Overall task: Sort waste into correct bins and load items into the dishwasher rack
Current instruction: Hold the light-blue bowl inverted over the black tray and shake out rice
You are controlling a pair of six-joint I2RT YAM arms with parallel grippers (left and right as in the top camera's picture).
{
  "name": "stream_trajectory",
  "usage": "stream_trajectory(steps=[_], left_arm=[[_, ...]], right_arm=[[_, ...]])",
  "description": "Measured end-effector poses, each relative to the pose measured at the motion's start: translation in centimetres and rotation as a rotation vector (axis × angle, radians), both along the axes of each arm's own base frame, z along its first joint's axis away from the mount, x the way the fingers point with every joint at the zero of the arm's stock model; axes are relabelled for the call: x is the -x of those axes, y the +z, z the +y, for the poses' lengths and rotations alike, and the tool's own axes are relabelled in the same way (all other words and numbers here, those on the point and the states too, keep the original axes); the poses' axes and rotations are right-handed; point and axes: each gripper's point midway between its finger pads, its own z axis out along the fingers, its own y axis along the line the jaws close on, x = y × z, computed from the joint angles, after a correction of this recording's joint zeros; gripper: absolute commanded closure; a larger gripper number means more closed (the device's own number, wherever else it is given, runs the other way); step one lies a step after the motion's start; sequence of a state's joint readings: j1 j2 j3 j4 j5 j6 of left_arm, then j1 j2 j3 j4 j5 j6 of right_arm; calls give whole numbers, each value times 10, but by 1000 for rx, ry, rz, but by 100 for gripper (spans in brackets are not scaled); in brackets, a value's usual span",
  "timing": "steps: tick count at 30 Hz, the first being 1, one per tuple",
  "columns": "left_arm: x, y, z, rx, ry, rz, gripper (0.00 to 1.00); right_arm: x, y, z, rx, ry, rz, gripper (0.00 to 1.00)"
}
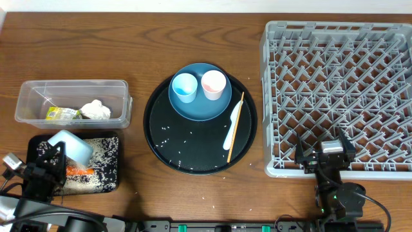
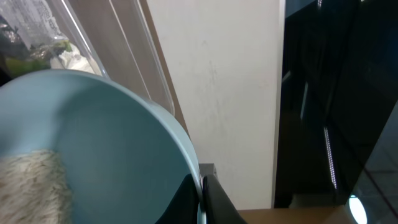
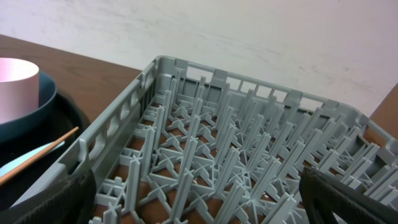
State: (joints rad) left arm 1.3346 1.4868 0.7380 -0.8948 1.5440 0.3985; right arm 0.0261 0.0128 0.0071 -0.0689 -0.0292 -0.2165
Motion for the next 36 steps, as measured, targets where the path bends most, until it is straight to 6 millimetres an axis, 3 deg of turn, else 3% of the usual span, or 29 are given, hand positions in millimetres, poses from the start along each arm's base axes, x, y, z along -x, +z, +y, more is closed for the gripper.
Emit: stream_trajectory(steps=[21,36], left_arm=[[-1,0,4,12,5,1,94],[-15,3,-13,-10,-76,-4,94]], right_arm=[[0,0,0,0,0,0,1],[0,0,0,0,0,0,1]])
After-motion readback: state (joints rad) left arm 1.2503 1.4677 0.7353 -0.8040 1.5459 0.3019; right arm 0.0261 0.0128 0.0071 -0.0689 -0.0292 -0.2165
